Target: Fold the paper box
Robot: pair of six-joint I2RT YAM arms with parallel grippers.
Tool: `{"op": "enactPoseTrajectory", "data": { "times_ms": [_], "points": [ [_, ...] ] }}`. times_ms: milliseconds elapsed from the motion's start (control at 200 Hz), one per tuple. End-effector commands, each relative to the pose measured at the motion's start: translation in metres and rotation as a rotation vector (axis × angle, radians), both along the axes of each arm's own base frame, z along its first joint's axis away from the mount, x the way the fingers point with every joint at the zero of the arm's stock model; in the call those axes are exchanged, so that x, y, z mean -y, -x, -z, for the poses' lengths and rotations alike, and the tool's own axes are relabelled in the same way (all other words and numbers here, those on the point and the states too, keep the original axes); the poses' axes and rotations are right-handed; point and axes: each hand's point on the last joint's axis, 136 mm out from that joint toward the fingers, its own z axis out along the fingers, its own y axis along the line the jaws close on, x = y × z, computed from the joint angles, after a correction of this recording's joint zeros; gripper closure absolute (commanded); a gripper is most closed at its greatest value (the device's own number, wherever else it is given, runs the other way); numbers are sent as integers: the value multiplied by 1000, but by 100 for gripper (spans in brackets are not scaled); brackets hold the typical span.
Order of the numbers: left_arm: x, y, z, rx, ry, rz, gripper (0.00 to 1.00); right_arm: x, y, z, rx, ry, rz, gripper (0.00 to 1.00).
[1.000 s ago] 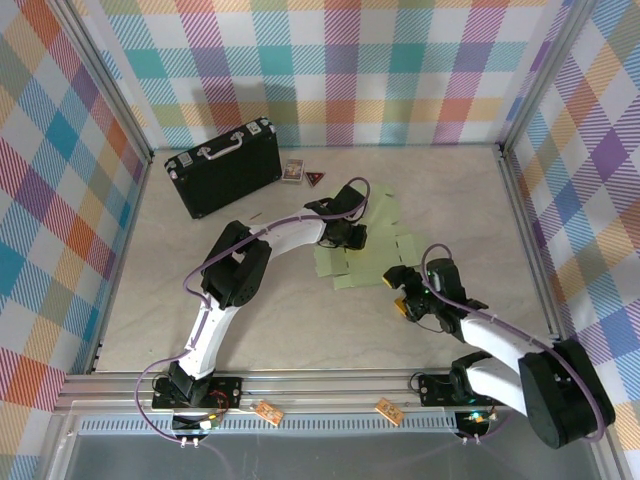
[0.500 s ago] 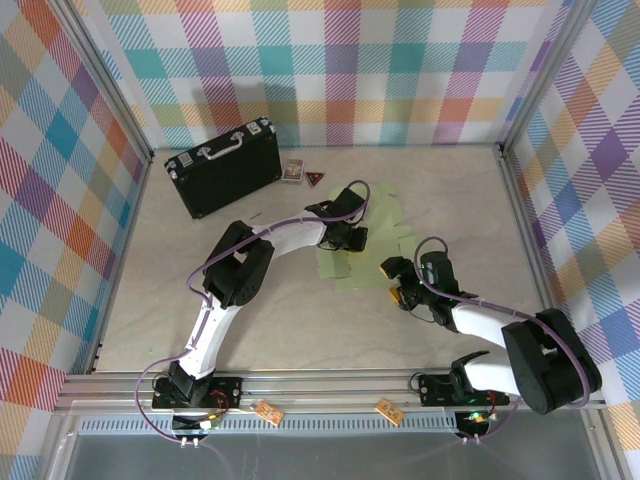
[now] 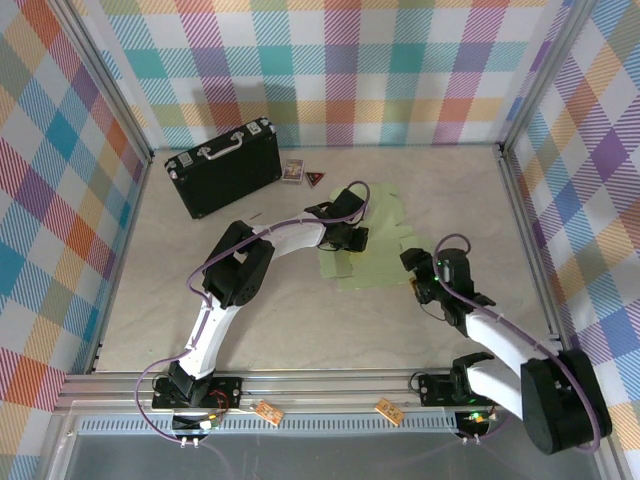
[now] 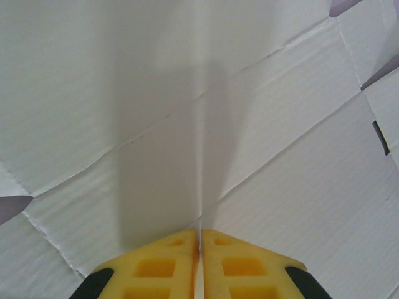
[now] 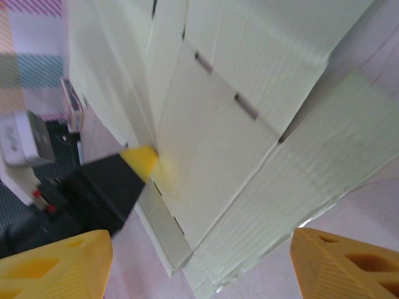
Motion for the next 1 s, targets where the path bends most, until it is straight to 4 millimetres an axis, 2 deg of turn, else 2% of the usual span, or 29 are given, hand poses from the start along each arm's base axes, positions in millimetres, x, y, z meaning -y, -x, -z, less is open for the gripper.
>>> {"op": "enactPoseTrajectory", "data": {
  "times_ms": [0,160,650,990],
  "points": [
    [-18,20,32,-91,-84,0,88,15,15,16,-68,41,7,25],
    [-19,20,35,-95,-86,0,89,13,15,21,-87,41,-13,24],
    [-19,25,40,-109,-87,14,89,3,-4,39,-135,-28,-14,25],
    [-18,27,43,-118,-80,19,89,-9,-21,36,-113,-81,-41,28]
  ]
}}
